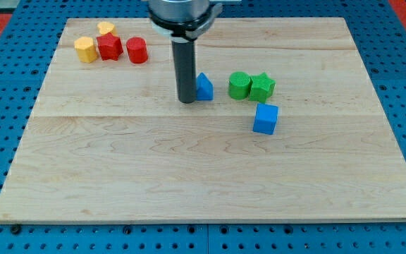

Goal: Move blue cube to the center right

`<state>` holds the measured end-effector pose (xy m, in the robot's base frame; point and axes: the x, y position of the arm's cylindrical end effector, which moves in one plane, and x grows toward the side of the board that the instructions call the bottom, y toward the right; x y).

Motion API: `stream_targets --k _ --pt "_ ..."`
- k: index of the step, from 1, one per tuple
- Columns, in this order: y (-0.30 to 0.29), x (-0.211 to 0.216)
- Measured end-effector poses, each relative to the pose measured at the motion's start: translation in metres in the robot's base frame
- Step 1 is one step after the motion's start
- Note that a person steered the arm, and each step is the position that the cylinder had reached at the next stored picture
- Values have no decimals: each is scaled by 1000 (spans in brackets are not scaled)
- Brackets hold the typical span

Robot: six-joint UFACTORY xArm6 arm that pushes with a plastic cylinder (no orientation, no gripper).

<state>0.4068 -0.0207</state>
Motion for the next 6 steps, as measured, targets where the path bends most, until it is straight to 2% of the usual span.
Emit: stream_targets --k 1,2,3,4,6 --pt "9 7" --pt "23 47" --pt "101 63" --pt "180 63" --pt "233 19"
